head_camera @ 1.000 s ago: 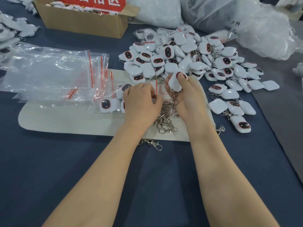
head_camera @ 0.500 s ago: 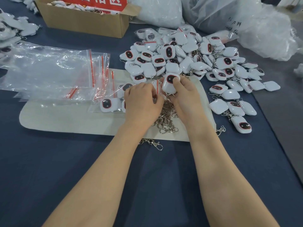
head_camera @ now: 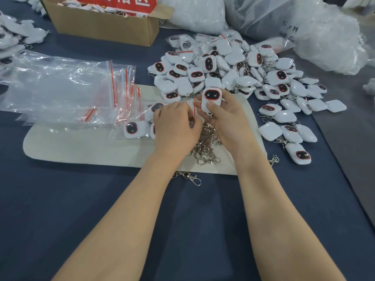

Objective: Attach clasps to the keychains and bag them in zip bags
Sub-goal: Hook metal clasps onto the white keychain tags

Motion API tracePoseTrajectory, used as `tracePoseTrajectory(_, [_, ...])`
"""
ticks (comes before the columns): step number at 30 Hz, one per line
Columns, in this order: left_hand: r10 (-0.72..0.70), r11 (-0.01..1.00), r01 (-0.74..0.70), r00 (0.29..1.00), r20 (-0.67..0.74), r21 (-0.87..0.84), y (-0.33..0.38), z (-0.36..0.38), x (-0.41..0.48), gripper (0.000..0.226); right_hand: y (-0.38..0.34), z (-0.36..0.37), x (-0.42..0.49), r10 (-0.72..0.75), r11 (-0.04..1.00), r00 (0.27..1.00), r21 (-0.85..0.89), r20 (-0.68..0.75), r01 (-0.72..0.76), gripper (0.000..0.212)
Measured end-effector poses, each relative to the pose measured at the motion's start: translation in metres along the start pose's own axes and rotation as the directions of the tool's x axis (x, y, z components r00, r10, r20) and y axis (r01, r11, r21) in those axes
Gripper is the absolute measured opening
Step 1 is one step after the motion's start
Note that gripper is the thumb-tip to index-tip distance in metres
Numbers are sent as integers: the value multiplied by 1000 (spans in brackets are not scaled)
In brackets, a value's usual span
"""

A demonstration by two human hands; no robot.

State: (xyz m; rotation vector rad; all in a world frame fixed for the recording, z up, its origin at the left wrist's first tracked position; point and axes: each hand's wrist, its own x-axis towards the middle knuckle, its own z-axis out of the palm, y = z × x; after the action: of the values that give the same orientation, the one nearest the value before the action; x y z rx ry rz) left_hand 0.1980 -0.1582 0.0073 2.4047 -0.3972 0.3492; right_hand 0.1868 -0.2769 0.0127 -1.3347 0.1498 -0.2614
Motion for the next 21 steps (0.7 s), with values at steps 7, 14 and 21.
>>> tracePoseTrajectory(7, [-54, 983, 60, 998, -41, 174, -2, 4, -1, 25, -1, 11, -7, -246, 866, 966, -467, -84, 180, 14])
tracePoseTrajectory(14, [-89, 989, 96, 994, -63, 110, -2, 4, 0, 26, -4, 31, -14, -219, 955, 944, -254, -249, 154, 30])
tracePoseTrajectory(21, [-172, 979, 149, 969, -174, -138, 5, -5, 3, 19, 8, 26, -8, -127, 891, 956, -454, -264, -7, 32])
